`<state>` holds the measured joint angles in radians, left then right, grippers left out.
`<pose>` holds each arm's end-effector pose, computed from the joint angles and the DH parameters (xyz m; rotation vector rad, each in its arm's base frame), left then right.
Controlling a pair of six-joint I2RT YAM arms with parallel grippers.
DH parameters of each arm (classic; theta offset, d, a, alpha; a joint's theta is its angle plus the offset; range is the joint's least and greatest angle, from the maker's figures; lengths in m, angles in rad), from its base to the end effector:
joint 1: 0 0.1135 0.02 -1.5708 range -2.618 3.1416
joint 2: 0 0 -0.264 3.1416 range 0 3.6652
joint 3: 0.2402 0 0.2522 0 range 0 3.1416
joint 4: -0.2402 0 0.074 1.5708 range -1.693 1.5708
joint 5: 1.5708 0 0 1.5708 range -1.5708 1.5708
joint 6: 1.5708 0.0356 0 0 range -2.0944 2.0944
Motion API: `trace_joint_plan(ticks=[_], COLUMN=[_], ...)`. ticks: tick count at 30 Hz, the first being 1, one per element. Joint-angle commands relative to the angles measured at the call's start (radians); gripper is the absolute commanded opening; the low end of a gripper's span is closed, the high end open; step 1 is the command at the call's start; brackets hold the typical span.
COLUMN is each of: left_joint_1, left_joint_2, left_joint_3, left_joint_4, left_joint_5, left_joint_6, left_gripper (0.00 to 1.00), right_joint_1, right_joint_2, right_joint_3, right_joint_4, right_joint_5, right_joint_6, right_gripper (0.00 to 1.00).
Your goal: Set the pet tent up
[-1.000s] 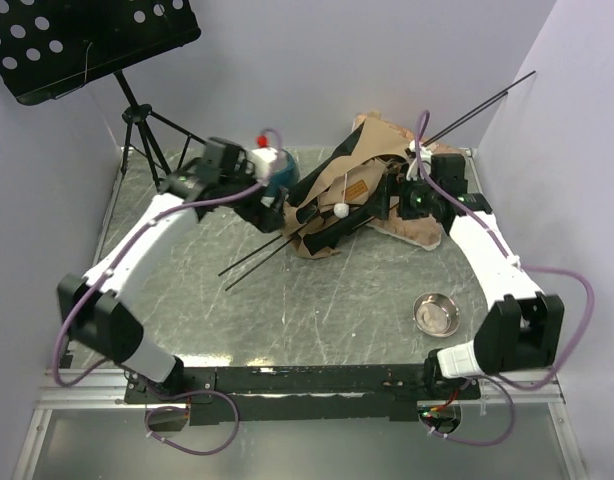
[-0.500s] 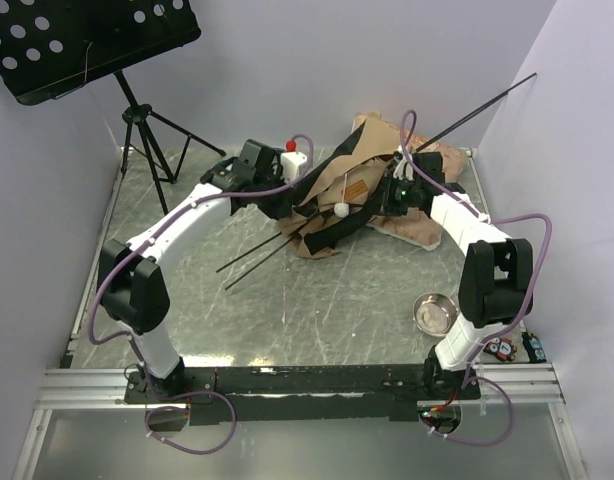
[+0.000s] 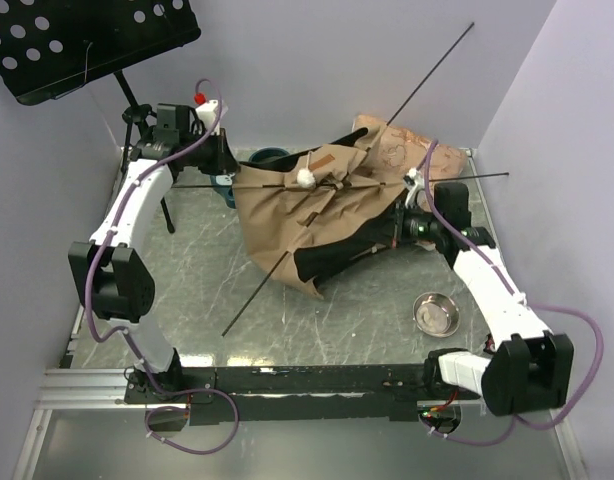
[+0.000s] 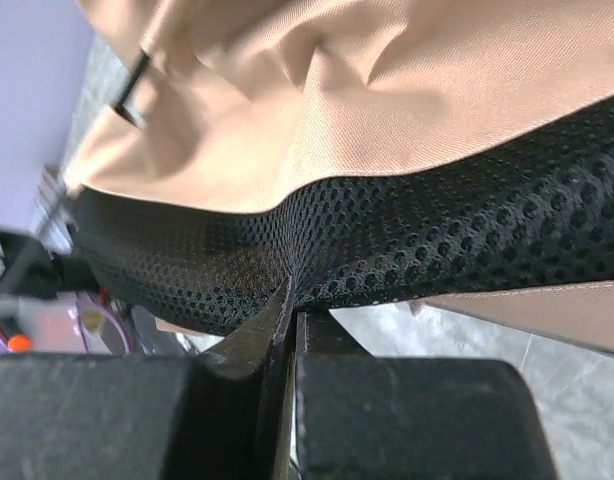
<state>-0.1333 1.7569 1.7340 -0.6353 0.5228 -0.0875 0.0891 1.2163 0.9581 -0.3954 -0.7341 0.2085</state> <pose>0.3922 -0.0705 0.3632 0.3386 2.1891 -0.7028 0.2571 0.0469 0.2955 -0.2799 2.1772 0.9778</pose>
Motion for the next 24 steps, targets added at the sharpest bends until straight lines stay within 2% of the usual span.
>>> trace_joint_plan(ticks=[1,8,11,14,19,24], left_joint_1=[-0.015,-0.019,-0.019,-0.017,0.026,0.095], left_joint_2=[0.038,0.226,0.256,0.225,0.106,-0.017], left_joint_3=[0.01,0.091,0.101,0.064,-0.056,-0.21], left_joint_4=[0.054,0.074,0.054,0.043,0.037,0.051], left_joint_5=[0.02,-0.013,-0.036,-0.044,-0.04,-0.035], left_joint_6=[-0.02,-0.024,-0.006,0.011,0.014,0.043], left_gripper=[0.01,0.01,0.01,0.01,0.01,0.01], right_joint_1=[-0.006,-0.014,-0.084,-0.167,-0.219,-0.281], right_joint_2=[-0.049,-0.077,-0.061,-0.057,-0.034,-0.032], right_joint_3=[-0.113,-0.174,-0.141,-0.089,-0.01,-0.001], right_joint_4=[-0.131,-0.174,-0.229,-0.295,-0.408,-0.433], right_joint_5=[-0.024,0.073,0.076,0.079,0.128,0.145], right_joint_6=[-0.124,-0.165,-0.231,-0.316,-0.425,-0.486], right_gripper=[0.0,0.0,0.0,0.0,0.0,0.0])
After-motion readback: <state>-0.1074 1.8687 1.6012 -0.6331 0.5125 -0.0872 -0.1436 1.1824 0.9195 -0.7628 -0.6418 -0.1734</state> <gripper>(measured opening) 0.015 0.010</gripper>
